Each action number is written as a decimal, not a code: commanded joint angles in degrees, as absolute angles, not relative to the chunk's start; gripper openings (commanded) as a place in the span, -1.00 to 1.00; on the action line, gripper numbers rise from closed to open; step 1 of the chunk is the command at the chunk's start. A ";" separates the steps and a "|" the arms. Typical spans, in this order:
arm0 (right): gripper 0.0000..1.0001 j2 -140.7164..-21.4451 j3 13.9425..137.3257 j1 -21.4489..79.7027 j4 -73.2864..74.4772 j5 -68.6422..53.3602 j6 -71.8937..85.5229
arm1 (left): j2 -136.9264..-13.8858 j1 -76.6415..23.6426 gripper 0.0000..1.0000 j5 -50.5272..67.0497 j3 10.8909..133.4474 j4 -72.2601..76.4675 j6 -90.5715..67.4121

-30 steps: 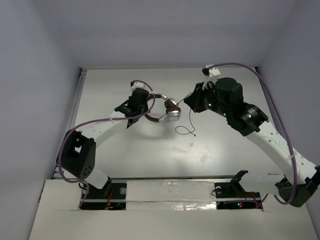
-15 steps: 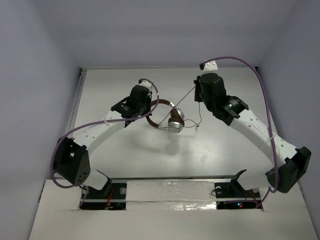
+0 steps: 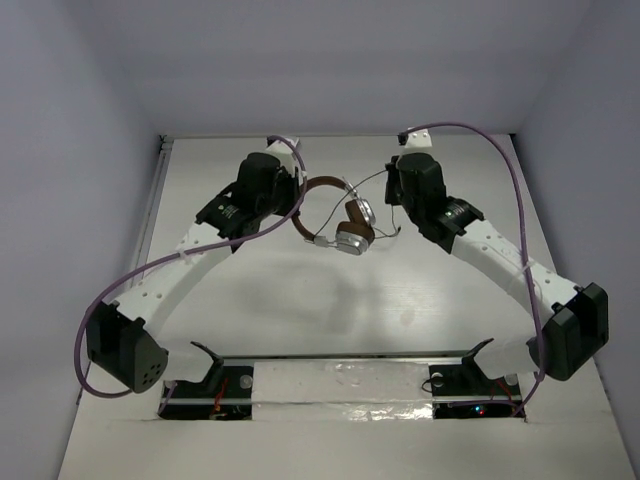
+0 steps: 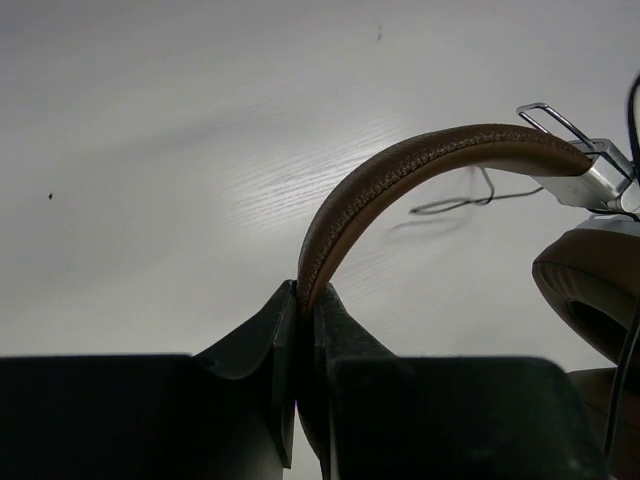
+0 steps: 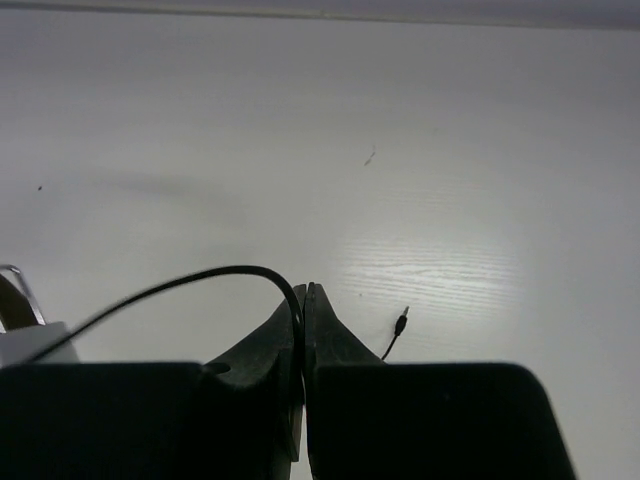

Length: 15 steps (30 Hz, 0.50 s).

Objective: Wrap the headphones

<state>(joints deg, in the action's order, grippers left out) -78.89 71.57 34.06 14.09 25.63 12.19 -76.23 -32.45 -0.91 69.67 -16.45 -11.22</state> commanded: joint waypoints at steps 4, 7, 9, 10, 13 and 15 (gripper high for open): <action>-1.00 -79.37 67.68 33.75 5.90 20.58 16.69 | -73.30 -29.54 -1.00 7.89 76.63 -13.36 -13.01; -0.98 -78.84 63.64 33.75 0.72 14.78 17.31 | -73.21 -27.25 -1.00 14.04 77.43 -12.31 -13.88; -0.92 -78.58 60.74 33.75 -4.12 10.38 18.19 | -73.21 -24.88 -1.00 17.65 77.52 -10.64 -15.81; -0.89 -78.40 59.86 33.75 -5.61 8.89 18.37 | -73.21 -24.18 -1.00 20.19 77.69 -10.29 -16.69; -0.66 -77.70 55.56 33.75 -13.43 2.30 18.45 | -73.13 -22.42 -1.00 22.93 79.09 -9.14 -18.80; -0.53 -78.74 53.71 33.13 -18.71 -2.52 19.15 | -73.13 -22.41 -1.00 23.73 80.15 -9.23 -19.33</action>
<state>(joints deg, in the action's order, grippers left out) -79.48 55.24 33.76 -5.76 6.42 17.96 -75.88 -22.70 17.30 75.11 -15.25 -15.44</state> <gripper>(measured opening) 0.218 0.043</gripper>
